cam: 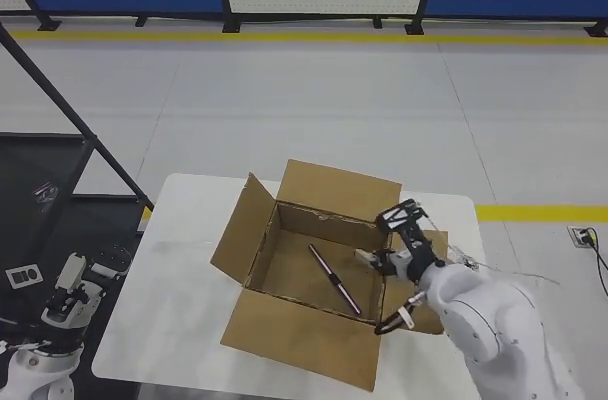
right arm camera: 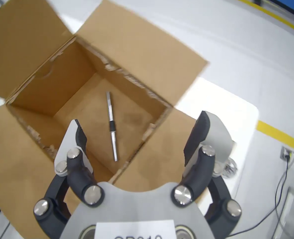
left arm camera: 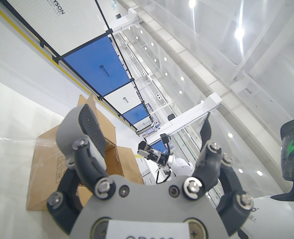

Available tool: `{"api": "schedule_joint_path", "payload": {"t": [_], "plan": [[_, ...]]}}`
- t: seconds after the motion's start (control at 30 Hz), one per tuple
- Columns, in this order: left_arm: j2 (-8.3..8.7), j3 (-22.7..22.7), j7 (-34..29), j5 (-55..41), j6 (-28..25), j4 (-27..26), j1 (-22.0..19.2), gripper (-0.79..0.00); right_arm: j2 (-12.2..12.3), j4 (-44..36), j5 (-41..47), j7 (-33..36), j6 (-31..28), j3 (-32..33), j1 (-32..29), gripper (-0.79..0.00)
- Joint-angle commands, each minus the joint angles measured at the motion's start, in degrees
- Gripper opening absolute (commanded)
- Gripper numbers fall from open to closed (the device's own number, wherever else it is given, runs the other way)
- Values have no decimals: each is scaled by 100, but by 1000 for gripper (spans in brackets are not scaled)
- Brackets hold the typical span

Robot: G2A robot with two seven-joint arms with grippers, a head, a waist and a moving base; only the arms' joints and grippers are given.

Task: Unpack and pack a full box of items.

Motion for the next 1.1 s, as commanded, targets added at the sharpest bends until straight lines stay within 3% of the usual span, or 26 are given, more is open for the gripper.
{"api": "schedule_joint_path", "payload": {"t": [0.0, 0.2, 0.4, 0.53, 0.63, 0.83, 1.07], "plan": [[0, 0, 0, 0, 0, 0, 0, 0, -114, 930, 155, 264, -199, -710, 721, 0], [0, 0, 0, 0, 0, 0, 0, 0, -584, 3145, 480, 621, -96, -2208, 2135, 0], [0, 0, 0, 0, 0, 0, 0, 0, -970, 4310, 768, 129, 187, -2801, 2752, -12], [33, 110, -76, 693, 93, -181, 38, 0, -1010, 4403, 907, -145, 147, -2723, 2754, -46], [64, 312, -212, 1096, 382, -171, -27, 0, -1005, 4328, 784, -101, 191, -2718, 2671, 0], [131, 799, -467, 2210, 446, -81, -312, 0, -916, 3823, 453, -361, 422, -2489, 2295, 0], [160, 1391, 172, 4172, 335, 26, -689, 0, -692, 2854, 80, -324, 386, -1970, 1561, 0]]}}
